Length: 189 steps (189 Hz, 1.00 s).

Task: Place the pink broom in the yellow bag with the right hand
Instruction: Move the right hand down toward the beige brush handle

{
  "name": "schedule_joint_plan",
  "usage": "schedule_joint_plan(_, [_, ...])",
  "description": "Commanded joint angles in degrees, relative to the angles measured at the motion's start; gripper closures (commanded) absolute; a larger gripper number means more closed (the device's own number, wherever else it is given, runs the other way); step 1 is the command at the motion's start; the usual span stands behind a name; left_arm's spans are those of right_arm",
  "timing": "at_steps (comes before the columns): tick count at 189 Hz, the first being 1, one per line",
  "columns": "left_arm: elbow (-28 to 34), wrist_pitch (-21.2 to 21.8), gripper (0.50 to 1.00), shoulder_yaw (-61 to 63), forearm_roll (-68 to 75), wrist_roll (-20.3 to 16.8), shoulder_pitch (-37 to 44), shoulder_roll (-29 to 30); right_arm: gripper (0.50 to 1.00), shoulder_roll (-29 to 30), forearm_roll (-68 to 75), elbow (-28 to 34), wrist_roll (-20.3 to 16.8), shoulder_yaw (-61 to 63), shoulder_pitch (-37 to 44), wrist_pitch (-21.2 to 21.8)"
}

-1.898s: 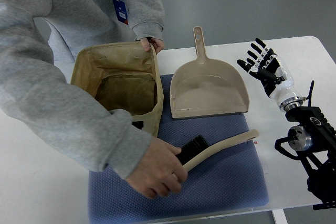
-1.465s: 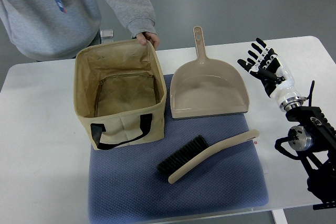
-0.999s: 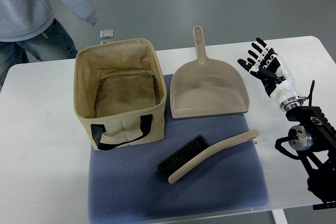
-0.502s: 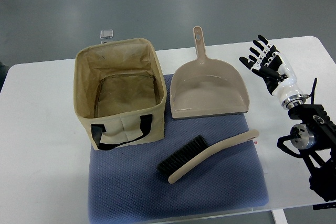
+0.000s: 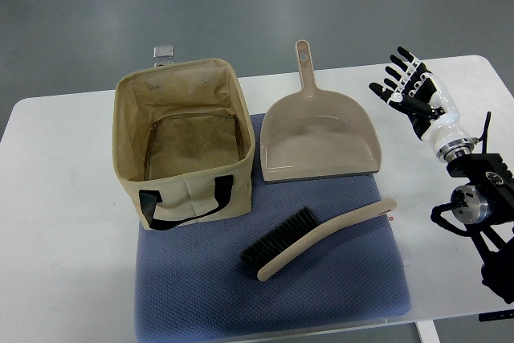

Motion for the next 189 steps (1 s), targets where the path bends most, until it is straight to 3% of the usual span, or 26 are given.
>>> schedule_joint_plan(1, [0.00,0.01,0.500,0.00,0.00,0.00,0.00,0.00,0.572,-0.51,-0.52,0.18,-0.01,-0.24,0.30,0.62])
schedule_joint_plan(54, [0.00,0.01,0.500,0.00,0.00,0.00,0.00,0.00,0.572,-4.82,-11.86,1.32,0.78,-2.79,0.74,6.95])
schedule_joint_plan(75, [0.00,0.01,0.500,0.00,0.00,0.00,0.00,0.00,0.572,-10.00,-16.34,3.08,3.85,-7.88,2.24,9.06])
schedule_joint_plan(153, [0.00,0.01,0.500,0.00,0.00,0.00,0.00,0.00,0.572,-26.44,-31.10,15.64,8.16,-25.46,7.68,9.41])
schedule_joint_plan(189, [0.00,0.01,0.500,0.00,0.00,0.00,0.00,0.00,0.572,-30.48,-40.51,20.22,8.43,-31.62,8.13,9.41])
